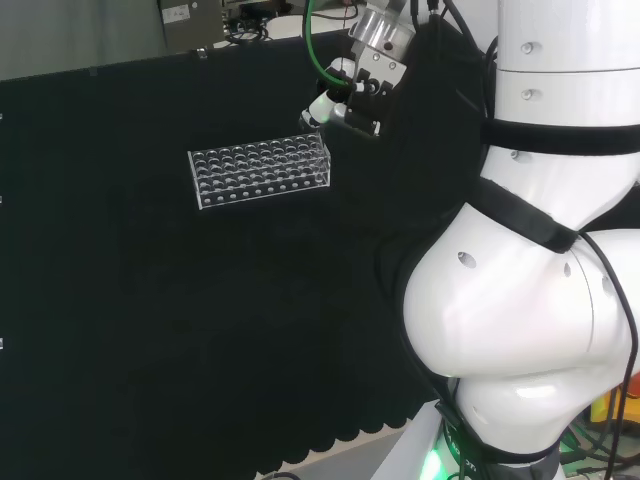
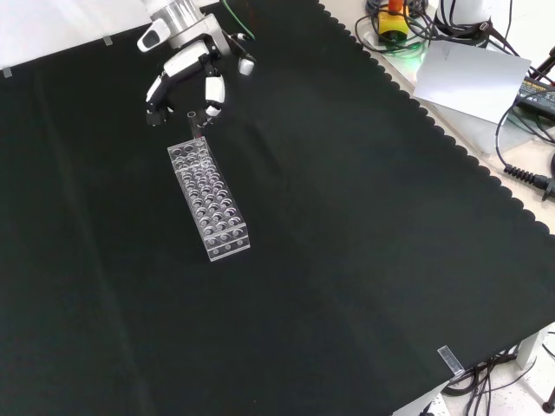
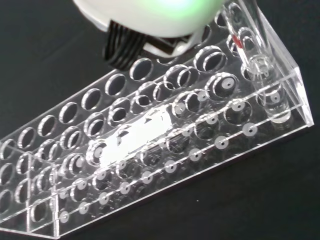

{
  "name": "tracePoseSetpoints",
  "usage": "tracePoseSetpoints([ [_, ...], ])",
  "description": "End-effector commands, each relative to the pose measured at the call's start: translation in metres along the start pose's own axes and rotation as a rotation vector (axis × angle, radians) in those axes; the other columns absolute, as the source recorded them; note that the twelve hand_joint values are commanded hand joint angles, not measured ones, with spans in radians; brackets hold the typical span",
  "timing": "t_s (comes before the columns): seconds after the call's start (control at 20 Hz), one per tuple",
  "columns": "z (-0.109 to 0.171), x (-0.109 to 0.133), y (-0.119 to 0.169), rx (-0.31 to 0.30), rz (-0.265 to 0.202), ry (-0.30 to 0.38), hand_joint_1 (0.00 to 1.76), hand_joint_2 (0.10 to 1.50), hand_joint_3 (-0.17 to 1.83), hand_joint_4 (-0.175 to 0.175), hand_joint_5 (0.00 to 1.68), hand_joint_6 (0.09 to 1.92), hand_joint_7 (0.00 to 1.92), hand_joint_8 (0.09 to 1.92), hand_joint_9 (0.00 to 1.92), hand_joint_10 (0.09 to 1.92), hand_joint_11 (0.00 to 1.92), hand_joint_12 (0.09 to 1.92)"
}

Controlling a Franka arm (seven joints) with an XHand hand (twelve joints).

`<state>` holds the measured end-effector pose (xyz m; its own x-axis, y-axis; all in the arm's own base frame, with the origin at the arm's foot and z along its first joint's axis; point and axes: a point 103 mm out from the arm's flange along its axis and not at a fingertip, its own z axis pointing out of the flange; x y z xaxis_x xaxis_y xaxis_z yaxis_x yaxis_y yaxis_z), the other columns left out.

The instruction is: Put the test tube back in the rack.

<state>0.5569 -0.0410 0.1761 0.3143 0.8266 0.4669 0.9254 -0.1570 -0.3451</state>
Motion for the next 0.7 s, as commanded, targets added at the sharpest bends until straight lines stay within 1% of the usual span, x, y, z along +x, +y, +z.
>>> tracePoseSetpoints([
  [0.05,-0.031,0.017,-0.018,-0.039,-0.070,0.013,1.07,0.56,0.71,-0.015,0.41,0.62,0.33,0.97,0.46,0.94,0.33,1.51],
  [0.4,-0.089,0.057,-0.046,-0.099,-0.181,-0.025,1.06,0.57,0.69,-0.015,0.41,0.60,0.32,0.97,0.45,0.94,0.33,1.52],
  [0.7,-0.132,0.081,-0.082,-0.134,-0.242,-0.065,1.06,0.58,0.67,-0.015,0.41,0.58,0.31,0.97,0.44,0.94,0.31,1.52],
])
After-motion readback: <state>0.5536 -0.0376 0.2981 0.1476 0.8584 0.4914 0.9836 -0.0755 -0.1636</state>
